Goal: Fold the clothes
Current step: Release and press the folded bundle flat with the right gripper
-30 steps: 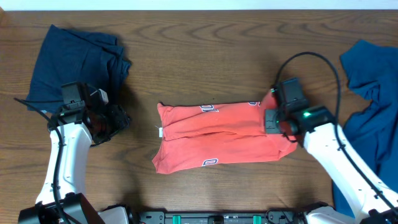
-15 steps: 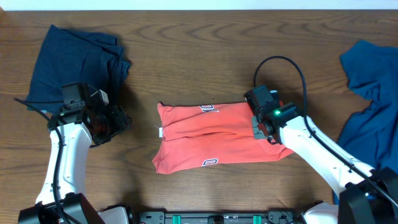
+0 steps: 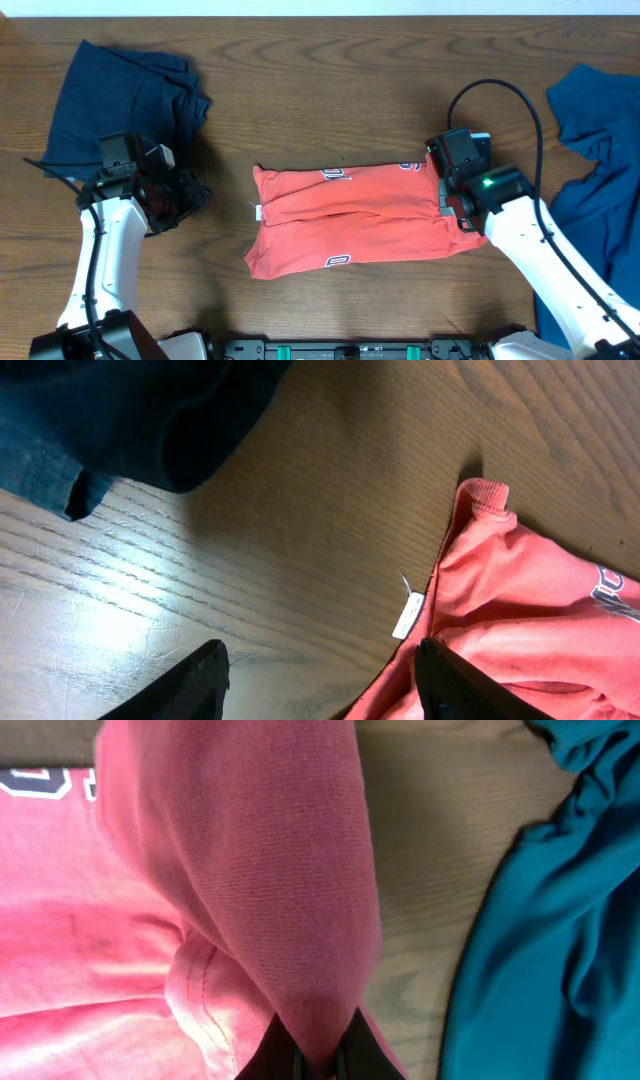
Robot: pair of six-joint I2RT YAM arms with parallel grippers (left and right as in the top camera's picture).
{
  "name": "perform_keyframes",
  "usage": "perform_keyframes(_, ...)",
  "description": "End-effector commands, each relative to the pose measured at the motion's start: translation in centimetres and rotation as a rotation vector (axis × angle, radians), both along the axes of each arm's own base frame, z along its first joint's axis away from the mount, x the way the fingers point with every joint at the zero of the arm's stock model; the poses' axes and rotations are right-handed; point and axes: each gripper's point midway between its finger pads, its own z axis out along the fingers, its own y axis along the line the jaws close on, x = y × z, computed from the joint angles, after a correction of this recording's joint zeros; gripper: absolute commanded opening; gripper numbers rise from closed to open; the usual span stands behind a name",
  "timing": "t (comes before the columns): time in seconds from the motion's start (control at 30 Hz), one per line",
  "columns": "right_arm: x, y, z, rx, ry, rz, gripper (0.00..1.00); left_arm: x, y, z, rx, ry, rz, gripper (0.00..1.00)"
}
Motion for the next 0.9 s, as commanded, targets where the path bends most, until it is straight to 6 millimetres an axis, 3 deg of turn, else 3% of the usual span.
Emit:
perform_keyframes(0.0,0.4,0.3,-0.5,-0.052,0.013,0.007,0.01,0.7,0.0,1.0,0.008,-0.036,-0.021,0.61)
perform_keyframes(0.17,0.2,1.6,-2.5,-0.07,0.063,0.019,0.01,0.7,0.0,1.0,0.008,-0.036,-0.021,0.61)
perform_keyframes(0.3,0.0,5.0,-3.7,-0.026,0.081,0.107,0.01,0.7,0.0,1.0,0.008,-0.036,-0.021,0.61)
perform_keyframes(0.5,-0.6,9.3,-3.8,0.02,0.041,0.193,0.02,0.7,0.0,1.0,0.008,-0.036,-0.021,0.61)
perform_keyframes(0.57,-0.7,10.3,-4.1,0.027,0.034,0.217,0.22,0.7,0.0,1.0,0.008,-0.036,-0.021,0.61)
perform_keyframes(0.63,-0.9,11.4,-4.5,0.038,0.039,0.244,0.31,0.7,0.0,1.0,0.008,-0.035,-0.021,0.61)
perform_keyframes(0.73,-1.7,13.6,-5.0,0.096,0.06,0.296,0.35,0.7,0.0,1.0,0.007,-0.033,-0.021,0.61)
perform_keyframes(0.87,-2.3,14.6,-4.7,0.085,0.052,0.338,0.33,0.7,0.0,1.0,0.007,-0.032,-0.021,0.61)
